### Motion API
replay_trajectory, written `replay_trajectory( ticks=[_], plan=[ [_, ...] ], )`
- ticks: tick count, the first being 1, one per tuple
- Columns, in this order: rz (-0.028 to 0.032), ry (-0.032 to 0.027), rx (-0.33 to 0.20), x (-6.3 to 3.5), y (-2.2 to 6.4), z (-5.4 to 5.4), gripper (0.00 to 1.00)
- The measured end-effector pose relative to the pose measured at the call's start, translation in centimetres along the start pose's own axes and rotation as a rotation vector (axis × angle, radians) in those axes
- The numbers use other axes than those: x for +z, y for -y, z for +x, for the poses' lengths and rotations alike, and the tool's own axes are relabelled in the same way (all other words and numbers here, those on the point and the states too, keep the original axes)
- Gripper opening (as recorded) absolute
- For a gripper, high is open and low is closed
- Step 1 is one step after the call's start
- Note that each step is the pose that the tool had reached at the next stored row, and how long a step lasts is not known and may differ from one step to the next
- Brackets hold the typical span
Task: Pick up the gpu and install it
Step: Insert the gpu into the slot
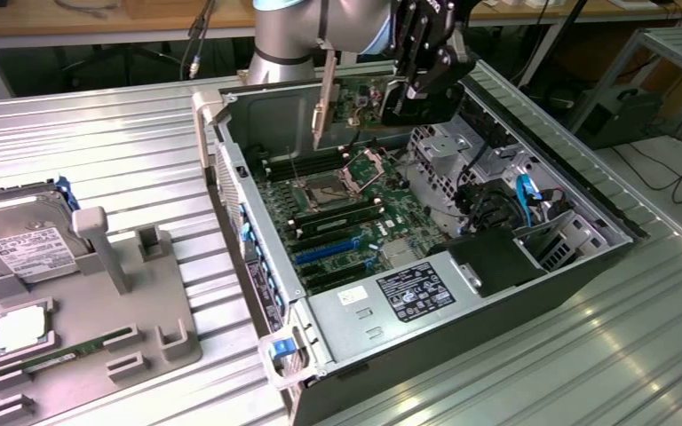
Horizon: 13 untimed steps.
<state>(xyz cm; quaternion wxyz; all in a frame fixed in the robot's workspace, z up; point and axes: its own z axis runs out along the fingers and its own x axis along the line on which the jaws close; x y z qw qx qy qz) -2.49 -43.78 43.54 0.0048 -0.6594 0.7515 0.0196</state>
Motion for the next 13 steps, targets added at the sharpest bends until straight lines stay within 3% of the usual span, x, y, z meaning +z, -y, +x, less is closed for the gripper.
replay_trajectory(
  ticks=[5, 8, 13],
  plan=[
    [-0.0018, -0.0015, -0.078, 0.02, 0.12, -0.02, 0.28],
    [0.009, -0.0009, -0.086, 0.17, 0.07, -0.02, 0.28],
    [0.0125, -0.0007, -0.086, 0.61, -0.48, -0.01, 0.28]
  ],
)
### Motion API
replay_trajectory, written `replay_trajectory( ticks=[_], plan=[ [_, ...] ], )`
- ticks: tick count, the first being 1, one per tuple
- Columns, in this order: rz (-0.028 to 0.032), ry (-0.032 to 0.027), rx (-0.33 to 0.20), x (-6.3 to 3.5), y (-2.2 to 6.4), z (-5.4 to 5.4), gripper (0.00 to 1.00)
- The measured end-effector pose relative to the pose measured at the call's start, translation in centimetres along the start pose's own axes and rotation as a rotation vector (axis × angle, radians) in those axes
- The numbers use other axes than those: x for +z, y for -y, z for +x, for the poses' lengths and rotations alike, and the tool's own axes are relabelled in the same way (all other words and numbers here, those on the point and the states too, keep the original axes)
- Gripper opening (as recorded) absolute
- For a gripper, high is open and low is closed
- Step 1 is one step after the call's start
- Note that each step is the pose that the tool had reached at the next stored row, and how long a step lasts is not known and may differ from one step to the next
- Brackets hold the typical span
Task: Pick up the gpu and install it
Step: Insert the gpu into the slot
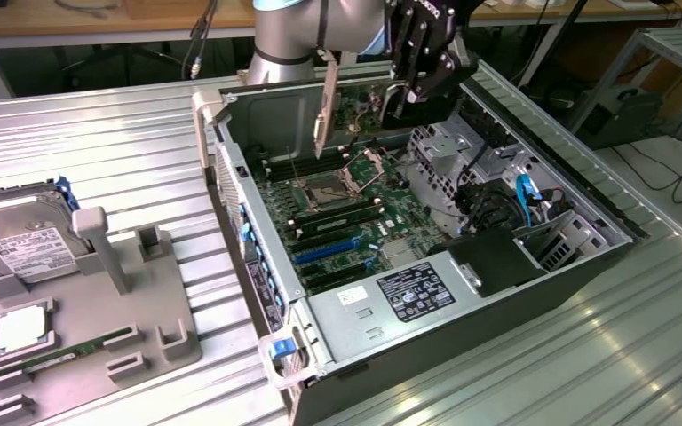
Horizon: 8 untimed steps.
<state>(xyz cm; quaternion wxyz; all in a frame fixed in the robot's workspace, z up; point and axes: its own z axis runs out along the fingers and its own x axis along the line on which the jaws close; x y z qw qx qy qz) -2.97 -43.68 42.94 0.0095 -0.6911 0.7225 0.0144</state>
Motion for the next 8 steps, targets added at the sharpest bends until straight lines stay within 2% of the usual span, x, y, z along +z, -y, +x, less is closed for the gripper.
replay_trajectory(
  ticks=[8],
  plan=[
    [0.0002, 0.0005, 0.0, 1.38, -0.52, -0.6, 0.28]
  ],
)
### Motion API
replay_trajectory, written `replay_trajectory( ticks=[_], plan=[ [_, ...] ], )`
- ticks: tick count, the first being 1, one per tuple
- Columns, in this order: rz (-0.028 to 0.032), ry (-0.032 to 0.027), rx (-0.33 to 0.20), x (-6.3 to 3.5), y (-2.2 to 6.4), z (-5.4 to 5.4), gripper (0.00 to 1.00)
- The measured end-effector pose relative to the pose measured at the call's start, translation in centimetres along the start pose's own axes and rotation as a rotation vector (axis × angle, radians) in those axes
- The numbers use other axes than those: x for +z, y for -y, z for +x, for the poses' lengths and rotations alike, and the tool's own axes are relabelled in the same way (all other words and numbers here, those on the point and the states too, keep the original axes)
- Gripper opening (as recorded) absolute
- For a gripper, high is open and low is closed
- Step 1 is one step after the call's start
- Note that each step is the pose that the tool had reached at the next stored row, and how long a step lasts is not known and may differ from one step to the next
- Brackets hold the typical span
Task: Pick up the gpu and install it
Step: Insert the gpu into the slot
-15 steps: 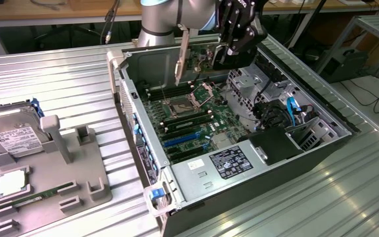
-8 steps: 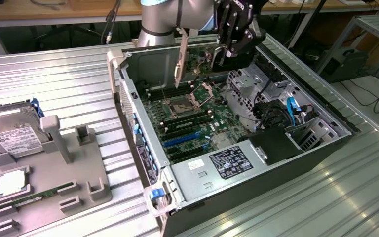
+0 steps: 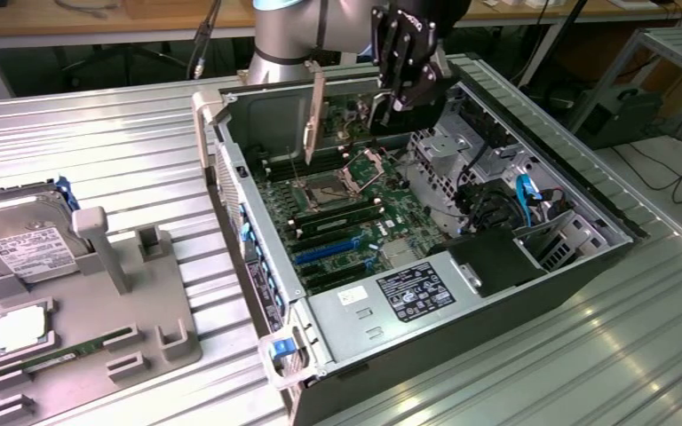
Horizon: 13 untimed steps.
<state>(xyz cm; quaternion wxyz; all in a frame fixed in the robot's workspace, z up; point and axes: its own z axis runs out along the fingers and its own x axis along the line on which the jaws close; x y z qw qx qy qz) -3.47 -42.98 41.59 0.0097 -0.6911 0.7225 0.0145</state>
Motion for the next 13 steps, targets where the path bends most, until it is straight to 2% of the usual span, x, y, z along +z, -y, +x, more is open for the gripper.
replay_trajectory(
  ticks=[13],
  plan=[
    [-0.0004, -0.0003, 0.0, 1.94, 0.01, 0.1, 0.28]
  ],
)
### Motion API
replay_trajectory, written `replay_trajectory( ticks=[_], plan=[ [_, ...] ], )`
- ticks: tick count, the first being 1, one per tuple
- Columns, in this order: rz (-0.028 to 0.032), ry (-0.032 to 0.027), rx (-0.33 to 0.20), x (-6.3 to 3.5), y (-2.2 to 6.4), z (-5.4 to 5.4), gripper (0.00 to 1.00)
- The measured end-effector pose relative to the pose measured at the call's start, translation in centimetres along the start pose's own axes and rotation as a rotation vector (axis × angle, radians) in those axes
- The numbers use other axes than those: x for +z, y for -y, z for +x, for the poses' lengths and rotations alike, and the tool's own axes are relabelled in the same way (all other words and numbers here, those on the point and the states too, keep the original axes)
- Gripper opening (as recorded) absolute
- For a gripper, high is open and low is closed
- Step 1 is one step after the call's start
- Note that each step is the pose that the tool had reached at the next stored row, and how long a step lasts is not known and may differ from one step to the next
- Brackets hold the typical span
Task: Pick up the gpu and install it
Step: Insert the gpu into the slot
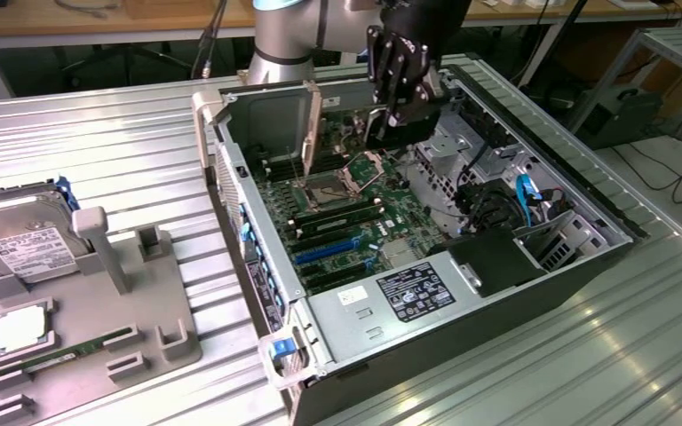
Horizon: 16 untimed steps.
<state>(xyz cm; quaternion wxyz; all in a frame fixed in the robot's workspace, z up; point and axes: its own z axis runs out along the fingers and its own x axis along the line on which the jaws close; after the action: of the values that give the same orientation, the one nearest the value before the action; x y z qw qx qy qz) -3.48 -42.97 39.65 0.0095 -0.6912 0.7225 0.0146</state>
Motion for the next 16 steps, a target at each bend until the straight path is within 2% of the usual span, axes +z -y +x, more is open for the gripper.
replay_trajectory(
  ticks=[12, 16],
  plan=[
    [-0.0002, 0.0, -0.006, 1.53, -0.05, 0.1, 0.28],
    [-0.0024, -0.0007, -0.072, 2.05, 0.05, 0.1, 0.28]
  ],
)
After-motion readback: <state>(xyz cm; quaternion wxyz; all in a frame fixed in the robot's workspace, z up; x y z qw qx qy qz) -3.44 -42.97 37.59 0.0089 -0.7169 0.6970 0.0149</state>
